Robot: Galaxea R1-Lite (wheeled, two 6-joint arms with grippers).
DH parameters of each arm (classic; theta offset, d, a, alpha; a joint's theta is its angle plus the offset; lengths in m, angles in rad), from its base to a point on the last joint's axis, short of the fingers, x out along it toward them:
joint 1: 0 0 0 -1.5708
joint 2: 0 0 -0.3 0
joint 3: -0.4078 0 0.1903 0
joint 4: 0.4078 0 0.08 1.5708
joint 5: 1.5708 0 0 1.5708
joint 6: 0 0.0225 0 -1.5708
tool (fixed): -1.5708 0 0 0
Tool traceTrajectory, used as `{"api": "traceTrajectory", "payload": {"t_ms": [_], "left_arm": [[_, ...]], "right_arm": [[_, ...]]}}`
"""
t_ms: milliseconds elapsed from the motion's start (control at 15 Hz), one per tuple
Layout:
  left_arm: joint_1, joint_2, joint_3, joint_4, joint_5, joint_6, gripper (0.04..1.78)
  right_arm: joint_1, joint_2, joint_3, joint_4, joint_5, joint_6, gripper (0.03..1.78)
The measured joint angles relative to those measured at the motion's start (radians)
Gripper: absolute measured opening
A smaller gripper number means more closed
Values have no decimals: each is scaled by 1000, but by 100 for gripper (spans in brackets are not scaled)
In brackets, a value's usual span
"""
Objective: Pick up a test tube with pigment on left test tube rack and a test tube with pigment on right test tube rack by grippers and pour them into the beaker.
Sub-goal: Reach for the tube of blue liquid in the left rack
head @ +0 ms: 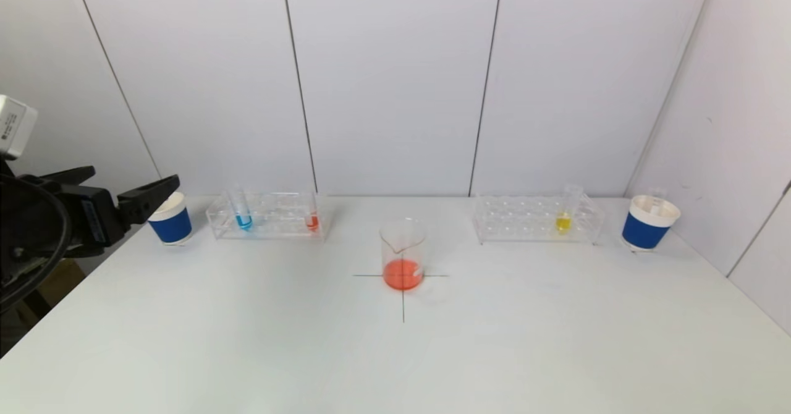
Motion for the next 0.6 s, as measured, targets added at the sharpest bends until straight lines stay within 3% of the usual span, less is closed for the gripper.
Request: {"api": "traceTrajectory", "payload": {"t_ms": [333,600], "left_arm": [[11,162,5,-106,66,77,176],[14,347,10,-329,129,79,176]], "right_arm": [[0,0,0,0,0,0,177],[0,0,0,0,0,0,177]]}}
